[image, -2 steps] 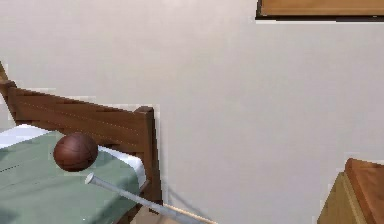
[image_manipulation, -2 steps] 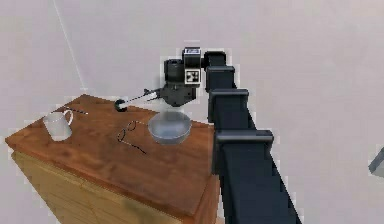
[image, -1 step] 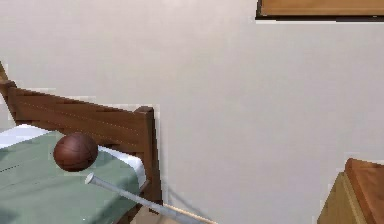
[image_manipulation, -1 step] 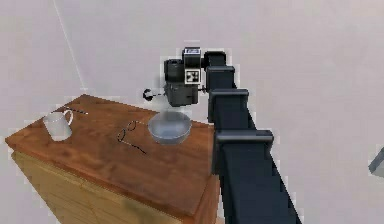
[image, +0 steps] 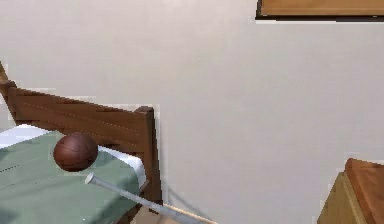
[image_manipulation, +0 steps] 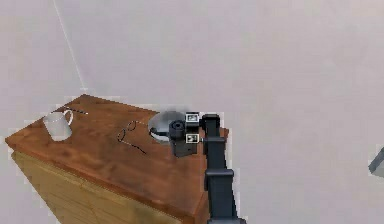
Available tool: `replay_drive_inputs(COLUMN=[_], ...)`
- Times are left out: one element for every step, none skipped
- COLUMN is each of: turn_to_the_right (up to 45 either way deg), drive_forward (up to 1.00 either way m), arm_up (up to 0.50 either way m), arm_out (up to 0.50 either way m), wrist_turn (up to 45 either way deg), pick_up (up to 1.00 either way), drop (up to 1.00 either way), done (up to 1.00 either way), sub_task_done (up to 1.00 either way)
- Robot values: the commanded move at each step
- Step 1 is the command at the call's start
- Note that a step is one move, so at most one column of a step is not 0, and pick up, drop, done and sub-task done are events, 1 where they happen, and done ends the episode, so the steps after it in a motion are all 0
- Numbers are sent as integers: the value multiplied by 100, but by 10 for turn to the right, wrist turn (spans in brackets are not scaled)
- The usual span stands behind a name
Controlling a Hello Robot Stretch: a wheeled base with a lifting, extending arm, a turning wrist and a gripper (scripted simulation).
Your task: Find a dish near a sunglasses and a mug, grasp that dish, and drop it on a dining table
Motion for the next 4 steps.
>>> replay_drive_inputs(turn_to_the_right=[0,0,0,0], drive_forward=[0,0,0,0], arm_up=[0,10,6,0], arm_out=[0,0,0,0], wrist_turn=[0,0,0,-450], pick_up=[100,0,0,0], drop=[0,0,0,0], done=[0,0,0,0], sub_task_done=[0,0,0,0])
